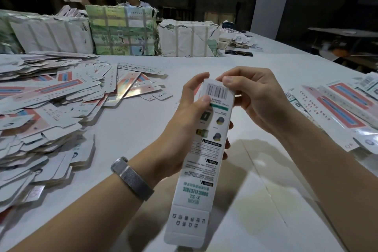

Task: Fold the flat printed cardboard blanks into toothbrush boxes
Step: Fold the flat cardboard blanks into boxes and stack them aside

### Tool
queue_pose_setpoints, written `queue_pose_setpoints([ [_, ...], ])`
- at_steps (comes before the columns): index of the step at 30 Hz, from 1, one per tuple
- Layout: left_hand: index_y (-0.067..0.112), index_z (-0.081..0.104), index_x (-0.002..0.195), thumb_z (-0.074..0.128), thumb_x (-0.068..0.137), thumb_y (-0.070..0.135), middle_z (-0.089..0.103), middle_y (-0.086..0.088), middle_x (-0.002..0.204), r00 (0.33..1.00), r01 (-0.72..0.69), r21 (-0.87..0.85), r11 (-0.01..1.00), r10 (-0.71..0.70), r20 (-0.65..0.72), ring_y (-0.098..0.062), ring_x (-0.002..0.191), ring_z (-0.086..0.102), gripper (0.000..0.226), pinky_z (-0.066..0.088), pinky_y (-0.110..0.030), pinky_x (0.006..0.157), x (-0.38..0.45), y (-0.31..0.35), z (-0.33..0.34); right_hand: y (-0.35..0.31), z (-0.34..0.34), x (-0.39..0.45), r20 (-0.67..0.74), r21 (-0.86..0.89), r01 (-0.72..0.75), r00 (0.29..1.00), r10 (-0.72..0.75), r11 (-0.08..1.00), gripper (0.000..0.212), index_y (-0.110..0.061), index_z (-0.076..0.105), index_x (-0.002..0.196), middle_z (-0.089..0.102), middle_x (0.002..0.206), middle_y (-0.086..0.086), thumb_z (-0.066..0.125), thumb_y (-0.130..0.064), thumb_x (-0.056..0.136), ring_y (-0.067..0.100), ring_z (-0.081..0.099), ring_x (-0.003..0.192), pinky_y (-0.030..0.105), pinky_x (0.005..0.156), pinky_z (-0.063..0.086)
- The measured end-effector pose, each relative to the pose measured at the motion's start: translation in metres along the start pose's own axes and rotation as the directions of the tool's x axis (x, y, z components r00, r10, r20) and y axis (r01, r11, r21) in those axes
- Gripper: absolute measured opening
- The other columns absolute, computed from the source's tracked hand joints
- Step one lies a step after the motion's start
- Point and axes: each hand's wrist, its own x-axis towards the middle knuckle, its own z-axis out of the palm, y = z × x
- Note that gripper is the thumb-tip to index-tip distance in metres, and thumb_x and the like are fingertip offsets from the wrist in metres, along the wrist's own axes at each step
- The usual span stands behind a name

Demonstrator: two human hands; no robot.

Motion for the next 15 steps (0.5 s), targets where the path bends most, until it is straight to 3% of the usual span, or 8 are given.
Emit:
queue_pose_setpoints([
  [2, 0.057, 0.040, 0.127, 0.037, 0.106, 0.036, 0.066, -0.021, 0.095, 1.000, -0.005, -0.008, 1.000, 0.005, -0.019, -0.040, 0.074, 0.066, 0.030, 0.056, -0.046, 0.061, 0.000, 0.001, -0.002, 0.002, 0.001, 0.000, 0.007, 0.003, 0.023, 1.000, -0.023, 1.000, 0.027, -0.021, 0.075, 0.080, 0.072, 0.083, 0.006, 0.052, -0.018, 0.094, 0.029, 0.068, 0.087, 0.044, 0.069, 0.057],
  [6, 0.055, 0.045, 0.125, 0.042, 0.101, 0.038, 0.066, -0.021, 0.094, 1.000, 0.022, -0.077, 0.997, -0.021, 0.008, -0.043, 0.074, 0.064, 0.030, 0.054, -0.049, 0.063, 0.002, 0.001, -0.004, 0.004, -0.002, 0.001, 0.025, -0.019, 0.051, 0.998, -0.050, 0.999, 0.024, -0.013, 0.073, 0.088, 0.071, 0.086, 0.013, 0.049, -0.016, 0.095, 0.040, 0.065, 0.091, 0.049, 0.067, 0.054],
  [9, 0.054, 0.046, 0.123, 0.045, 0.100, 0.038, 0.067, -0.021, 0.096, 0.997, 0.033, -0.133, 0.991, -0.024, 0.069, -0.041, 0.074, 0.065, 0.028, 0.054, -0.047, 0.063, 0.001, 0.000, -0.006, 0.001, -0.006, 0.001, 0.057, -0.004, 0.059, 0.997, -0.059, 0.998, 0.024, -0.012, 0.072, 0.088, 0.070, 0.086, 0.008, 0.049, -0.015, 0.096, 0.046, 0.061, 0.094, 0.049, 0.067, 0.053],
  [12, 0.052, 0.047, 0.124, 0.043, 0.101, 0.036, 0.066, -0.022, 0.097, 0.992, 0.054, -0.163, 0.985, -0.035, 0.118, -0.038, 0.072, 0.066, 0.028, 0.055, -0.045, 0.061, 0.001, 0.000, -0.008, -0.002, -0.010, 0.000, 0.097, -0.008, 0.054, 0.994, -0.053, 0.999, 0.022, -0.007, 0.069, 0.091, 0.071, 0.087, 0.003, 0.049, -0.013, 0.097, 0.042, 0.063, 0.095, 0.046, 0.066, 0.055],
  [15, 0.052, 0.047, 0.126, 0.043, 0.099, 0.035, 0.065, -0.025, 0.095, 0.987, 0.073, -0.190, 0.979, -0.043, 0.155, -0.039, 0.070, 0.064, 0.032, 0.055, -0.046, 0.061, 0.002, 0.001, -0.009, -0.005, -0.014, -0.001, 0.129, -0.031, 0.048, 0.991, -0.044, 0.998, 0.018, -0.005, 0.068, 0.095, 0.072, 0.088, 0.004, 0.051, -0.011, 0.098, 0.041, 0.064, 0.097, 0.053, 0.070, 0.056],
])
